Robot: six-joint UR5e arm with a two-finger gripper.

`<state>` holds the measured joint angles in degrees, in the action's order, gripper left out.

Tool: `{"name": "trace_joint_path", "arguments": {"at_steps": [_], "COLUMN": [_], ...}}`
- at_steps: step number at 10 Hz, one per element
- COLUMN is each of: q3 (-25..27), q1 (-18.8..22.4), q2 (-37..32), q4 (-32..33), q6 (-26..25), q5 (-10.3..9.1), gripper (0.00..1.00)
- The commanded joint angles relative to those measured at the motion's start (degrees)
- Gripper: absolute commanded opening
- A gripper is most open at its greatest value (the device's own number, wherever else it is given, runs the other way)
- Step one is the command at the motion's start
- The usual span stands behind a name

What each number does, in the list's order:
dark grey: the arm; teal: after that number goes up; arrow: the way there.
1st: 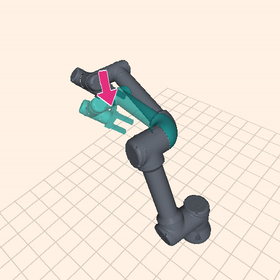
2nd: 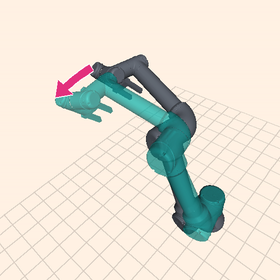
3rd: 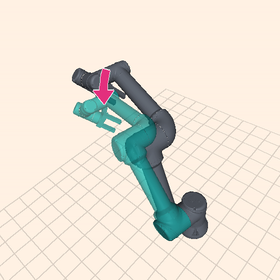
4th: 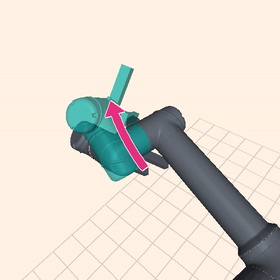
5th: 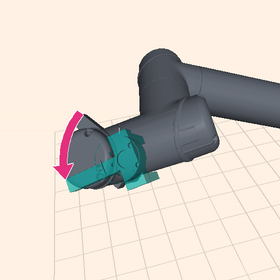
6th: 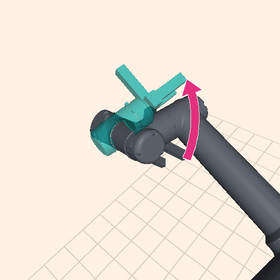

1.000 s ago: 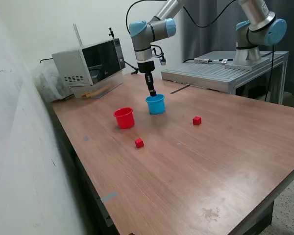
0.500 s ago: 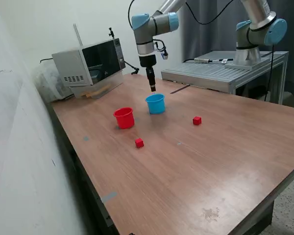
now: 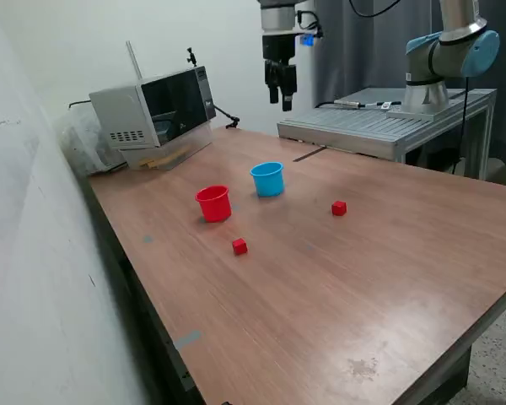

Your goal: Place red objects in the red bin, and blue objects in the blue bin.

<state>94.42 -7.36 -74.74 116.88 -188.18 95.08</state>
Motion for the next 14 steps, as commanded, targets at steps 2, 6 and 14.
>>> {"name": "trace_joint_path", "arguments": {"at_steps": [2,6,14], "q3": [0.15,2.7,5.68], "q1": [9.53,17.2,16.33], "q2": [-10.76,-7.04,14.35], "q4": [-7.6,-4.32,14.94], "q6": [4.3,13.0,16.35], "q5": [-1.47,-4.38,-4.47], "gripper": [1.0,1.0,1.0]}}
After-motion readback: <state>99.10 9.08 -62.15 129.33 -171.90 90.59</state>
